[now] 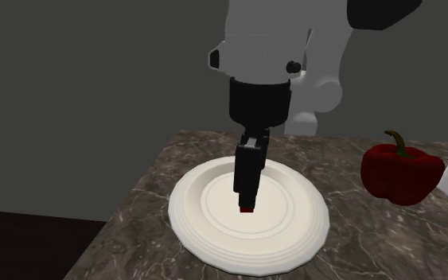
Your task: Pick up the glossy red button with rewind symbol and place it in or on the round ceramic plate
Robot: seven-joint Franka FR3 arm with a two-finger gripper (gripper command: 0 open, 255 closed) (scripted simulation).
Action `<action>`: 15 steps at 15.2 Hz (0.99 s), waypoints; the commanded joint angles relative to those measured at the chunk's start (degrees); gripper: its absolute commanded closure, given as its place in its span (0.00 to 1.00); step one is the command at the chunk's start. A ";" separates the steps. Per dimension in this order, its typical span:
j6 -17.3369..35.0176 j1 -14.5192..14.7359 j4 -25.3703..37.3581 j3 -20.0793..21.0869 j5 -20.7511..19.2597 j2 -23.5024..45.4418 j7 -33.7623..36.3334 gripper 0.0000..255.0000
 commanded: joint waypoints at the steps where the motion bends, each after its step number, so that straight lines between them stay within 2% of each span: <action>1: -0.01 0.01 -0.04 -0.01 0.03 -0.02 -0.02 0.00; 3: 0.06 -0.01 0.02 0.09 -0.07 0.13 0.10 0.00; 7: -7.53 0.23 5.45 -1.80 1.02 -2.50 -0.98 0.00; 15: -7.53 0.25 5.45 -1.81 1.02 -2.50 -0.97 0.00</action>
